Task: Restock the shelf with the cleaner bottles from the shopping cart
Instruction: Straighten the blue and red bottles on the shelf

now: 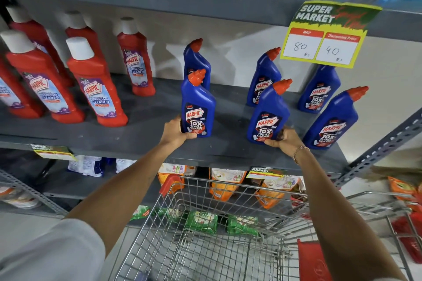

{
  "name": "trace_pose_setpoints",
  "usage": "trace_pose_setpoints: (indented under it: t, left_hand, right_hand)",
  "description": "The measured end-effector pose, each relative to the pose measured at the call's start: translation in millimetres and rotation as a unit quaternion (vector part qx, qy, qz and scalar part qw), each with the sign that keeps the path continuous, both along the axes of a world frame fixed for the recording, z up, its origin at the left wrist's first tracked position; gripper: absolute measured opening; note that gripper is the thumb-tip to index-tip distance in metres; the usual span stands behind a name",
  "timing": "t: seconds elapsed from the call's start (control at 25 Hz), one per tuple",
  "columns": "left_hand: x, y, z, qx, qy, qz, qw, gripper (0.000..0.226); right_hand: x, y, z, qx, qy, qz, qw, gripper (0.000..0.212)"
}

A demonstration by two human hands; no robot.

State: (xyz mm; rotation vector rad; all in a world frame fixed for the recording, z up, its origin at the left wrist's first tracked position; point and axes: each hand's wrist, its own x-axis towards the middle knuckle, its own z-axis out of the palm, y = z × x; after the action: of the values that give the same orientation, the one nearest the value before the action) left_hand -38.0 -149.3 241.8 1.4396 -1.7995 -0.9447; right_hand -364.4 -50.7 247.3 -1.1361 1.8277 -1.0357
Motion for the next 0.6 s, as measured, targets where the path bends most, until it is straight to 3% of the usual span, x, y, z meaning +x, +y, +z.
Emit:
trace_pose_setpoints:
  t: [0.6]
  left_hand:
    - [14,-4,-5,0.031,0.018,-0.002,0.999,0.054]
  right_hand:
    - [-6,2,-9,0.010,-0.020,0.022,1.000,0.047]
